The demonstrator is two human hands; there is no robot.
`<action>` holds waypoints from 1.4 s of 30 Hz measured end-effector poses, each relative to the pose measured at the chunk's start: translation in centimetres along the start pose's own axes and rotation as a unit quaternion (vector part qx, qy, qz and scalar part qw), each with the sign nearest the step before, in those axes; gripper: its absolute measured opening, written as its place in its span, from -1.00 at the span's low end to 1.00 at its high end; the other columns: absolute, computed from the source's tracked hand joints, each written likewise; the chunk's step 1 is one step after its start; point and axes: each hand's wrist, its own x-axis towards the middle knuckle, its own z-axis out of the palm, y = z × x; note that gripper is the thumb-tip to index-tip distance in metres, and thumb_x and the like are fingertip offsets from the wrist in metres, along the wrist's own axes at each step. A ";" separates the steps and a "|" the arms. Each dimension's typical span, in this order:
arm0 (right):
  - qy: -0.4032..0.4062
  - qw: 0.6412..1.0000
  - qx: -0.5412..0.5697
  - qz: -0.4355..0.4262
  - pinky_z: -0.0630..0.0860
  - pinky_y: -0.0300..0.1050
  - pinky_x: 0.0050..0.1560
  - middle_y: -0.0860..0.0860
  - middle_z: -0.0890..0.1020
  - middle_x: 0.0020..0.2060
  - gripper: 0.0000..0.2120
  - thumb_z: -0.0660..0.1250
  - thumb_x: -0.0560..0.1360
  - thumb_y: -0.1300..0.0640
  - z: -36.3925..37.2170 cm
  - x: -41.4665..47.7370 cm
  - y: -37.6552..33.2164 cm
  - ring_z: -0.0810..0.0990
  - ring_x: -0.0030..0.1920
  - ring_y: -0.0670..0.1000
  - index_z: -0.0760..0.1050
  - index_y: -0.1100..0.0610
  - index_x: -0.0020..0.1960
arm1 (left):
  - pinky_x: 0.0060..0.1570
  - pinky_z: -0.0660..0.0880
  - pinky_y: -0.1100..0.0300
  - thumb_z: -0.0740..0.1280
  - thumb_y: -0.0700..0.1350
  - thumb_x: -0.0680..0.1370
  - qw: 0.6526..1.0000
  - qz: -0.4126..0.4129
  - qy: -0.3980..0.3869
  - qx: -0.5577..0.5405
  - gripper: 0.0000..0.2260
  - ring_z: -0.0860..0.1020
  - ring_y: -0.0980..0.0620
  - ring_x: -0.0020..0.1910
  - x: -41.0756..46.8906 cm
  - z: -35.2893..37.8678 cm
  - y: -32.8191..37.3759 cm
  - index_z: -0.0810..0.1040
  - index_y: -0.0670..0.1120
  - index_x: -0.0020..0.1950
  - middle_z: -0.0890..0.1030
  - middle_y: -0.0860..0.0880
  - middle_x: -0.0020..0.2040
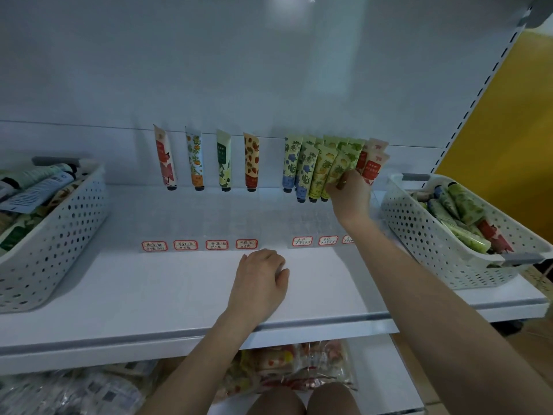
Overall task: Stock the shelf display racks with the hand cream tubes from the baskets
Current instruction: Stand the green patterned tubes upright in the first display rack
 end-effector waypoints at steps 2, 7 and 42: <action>0.009 1.000 0.016 0.009 0.32 -0.14 -0.25 0.11 0.52 -0.20 -0.87 0.26 0.49 0.27 -0.2 -0.1 -0.3 0.45 -0.22 0.07 0.44 0.31 0.01 | 0.02 0.38 0.13 0.24 -0.14 0.53 1.000 -0.002 0.000 0.002 -0.85 0.47 0.02 -0.12 0.0 0.0 -0.1 0.55 -0.15 -0.15 0.56 -0.02 -0.16; 0.041 0.999 0.030 -0.008 0.31 -0.15 -0.23 0.14 0.55 -0.15 -0.80 0.20 0.57 0.21 -0.5 -0.1 -0.7 0.45 -0.21 0.05 0.44 0.33 0.10 | -0.01 0.39 0.15 0.23 -0.12 0.54 1.000 -0.001 0.000 0.007 -0.84 0.47 0.02 -0.13 0.0 0.0 -0.1 0.54 -0.15 -0.17 0.55 -0.02 -0.17; -0.006 0.997 -0.019 -0.069 0.31 -0.18 -0.33 0.16 0.51 -0.37 -0.73 0.15 0.58 0.26 -2.0 2.9 -1.5 0.38 -0.44 0.01 0.46 0.28 -0.27 | 0.10 0.42 0.16 0.22 -0.09 0.56 1.000 -0.009 -0.005 0.009 -0.82 0.50 0.06 -0.06 0.0 -0.1 0.1 0.58 -0.13 -0.03 0.59 -0.01 -0.06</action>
